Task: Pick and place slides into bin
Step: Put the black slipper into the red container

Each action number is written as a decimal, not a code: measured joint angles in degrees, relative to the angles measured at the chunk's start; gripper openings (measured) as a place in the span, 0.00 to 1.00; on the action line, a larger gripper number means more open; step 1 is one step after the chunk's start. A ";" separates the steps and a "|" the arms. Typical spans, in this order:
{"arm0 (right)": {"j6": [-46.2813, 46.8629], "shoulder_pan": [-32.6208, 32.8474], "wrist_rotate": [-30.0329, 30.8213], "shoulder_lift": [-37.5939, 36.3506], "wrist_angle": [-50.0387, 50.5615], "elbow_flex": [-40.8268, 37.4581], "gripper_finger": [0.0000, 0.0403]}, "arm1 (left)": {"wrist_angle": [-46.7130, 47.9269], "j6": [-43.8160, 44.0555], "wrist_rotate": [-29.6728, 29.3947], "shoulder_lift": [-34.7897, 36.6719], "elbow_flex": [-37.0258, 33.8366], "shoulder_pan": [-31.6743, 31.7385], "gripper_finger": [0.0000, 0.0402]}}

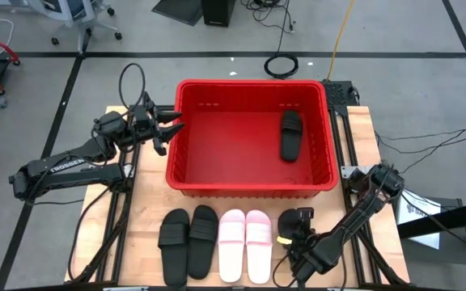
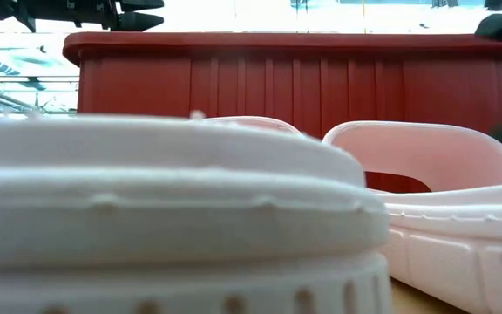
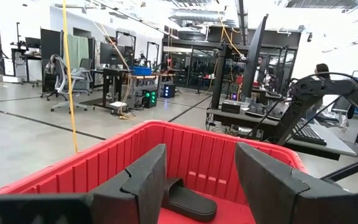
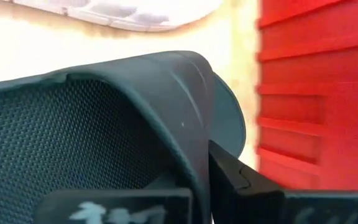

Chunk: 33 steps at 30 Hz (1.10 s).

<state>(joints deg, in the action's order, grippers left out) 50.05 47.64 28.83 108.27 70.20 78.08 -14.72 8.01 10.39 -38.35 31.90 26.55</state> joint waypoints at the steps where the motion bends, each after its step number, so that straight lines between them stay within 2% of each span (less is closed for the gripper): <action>1: -0.50 -0.04 -0.27 -0.89 0.50 0.00 0.01 | 0.02 0.00 0.00 0.00 0.00 0.00 0.49; 8: -4.17 -0.07 -0.32 -8.39 -0.18 0.00 0.01 | 0.06 -0.03 0.02 0.00 0.00 0.00 0.49; 13: -10.58 -0.37 3.55 -15.47 -6.87 -1.00 0.01 | 0.02 -0.07 0.02 0.00 0.00 -0.02 0.49; 19: -25.18 -1.95 7.61 -25.52 -22.17 -5.08 0.01 | -0.49 0.07 0.02 0.00 0.00 -0.01 0.49; 33: -66.18 -14.07 7.39 -47.67 -62.54 -21.42 0.01 | -1.52 0.07 0.03 0.00 0.00 0.00 0.49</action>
<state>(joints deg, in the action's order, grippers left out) -16.13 33.57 36.22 60.60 7.65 56.67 -16.24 8.08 10.42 -38.35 31.90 26.54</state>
